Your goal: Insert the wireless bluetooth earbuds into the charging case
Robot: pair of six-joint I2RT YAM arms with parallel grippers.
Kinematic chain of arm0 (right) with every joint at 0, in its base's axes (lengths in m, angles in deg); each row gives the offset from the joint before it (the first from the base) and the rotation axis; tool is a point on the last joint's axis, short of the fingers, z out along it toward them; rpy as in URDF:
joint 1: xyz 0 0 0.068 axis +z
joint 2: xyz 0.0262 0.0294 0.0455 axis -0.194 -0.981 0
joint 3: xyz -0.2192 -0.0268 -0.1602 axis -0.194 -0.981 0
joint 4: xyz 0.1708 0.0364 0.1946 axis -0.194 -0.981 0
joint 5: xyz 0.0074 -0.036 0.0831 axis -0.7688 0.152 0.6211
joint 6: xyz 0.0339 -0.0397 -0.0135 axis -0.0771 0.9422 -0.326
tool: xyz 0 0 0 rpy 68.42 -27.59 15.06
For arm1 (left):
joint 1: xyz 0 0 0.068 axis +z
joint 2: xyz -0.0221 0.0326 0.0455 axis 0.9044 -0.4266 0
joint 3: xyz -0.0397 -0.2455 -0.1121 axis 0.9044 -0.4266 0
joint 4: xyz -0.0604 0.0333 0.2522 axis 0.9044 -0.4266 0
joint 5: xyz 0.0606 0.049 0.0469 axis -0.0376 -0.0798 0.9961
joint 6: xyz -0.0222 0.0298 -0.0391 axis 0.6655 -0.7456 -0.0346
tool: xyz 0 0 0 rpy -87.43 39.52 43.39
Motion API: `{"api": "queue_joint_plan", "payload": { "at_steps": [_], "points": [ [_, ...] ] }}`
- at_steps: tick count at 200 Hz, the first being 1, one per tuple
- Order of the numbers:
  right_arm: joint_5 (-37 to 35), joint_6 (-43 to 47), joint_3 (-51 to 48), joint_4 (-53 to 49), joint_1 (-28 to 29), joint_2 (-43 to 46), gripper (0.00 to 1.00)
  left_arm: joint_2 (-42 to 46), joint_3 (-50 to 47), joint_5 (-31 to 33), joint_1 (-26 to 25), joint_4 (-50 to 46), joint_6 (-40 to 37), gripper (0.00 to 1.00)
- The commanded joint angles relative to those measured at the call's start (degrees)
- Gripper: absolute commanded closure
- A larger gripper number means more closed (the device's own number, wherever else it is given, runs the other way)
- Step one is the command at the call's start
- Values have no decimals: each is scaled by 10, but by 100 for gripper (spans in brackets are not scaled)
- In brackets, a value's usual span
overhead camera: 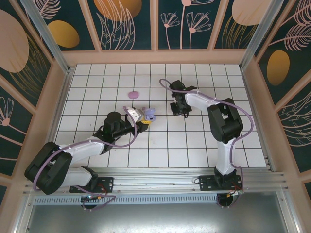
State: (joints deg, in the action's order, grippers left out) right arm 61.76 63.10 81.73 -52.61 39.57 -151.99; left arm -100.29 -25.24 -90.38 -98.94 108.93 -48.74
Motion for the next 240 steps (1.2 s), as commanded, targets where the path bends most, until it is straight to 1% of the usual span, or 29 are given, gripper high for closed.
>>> {"api": "queue_joint_plan", "payload": {
  "at_steps": [1,29,68,81,123,147,161,195,228,240],
  "points": [
    [-13,21,17,-14,1,-19,73,9,9,-1,-2,5,4,100],
    [-17,27,20,-16,1,-31,77,10,8,1,-3,3,4,100],
    [-20,26,19,-22,1,-25,90,13,7,3,-3,1,3,100],
    [-19,25,16,-23,0,-15,92,14,8,4,-2,0,2,100],
    [10,14,4,-34,-1,60,94,19,15,7,-2,-8,-8,100],
    [25,10,-4,-52,0,118,96,18,17,-10,-3,0,-14,100],
    [64,8,-16,-57,0,158,97,18,16,-26,-2,14,-19,100],
    [160,-3,-45,-41,6,258,98,13,23,-38,-2,30,-41,100],
    [243,-12,-53,-13,26,315,98,9,41,-69,-2,48,-49,100],
    [266,-10,-51,-2,48,329,98,7,52,-82,-2,42,-52,100]
  ]
}}
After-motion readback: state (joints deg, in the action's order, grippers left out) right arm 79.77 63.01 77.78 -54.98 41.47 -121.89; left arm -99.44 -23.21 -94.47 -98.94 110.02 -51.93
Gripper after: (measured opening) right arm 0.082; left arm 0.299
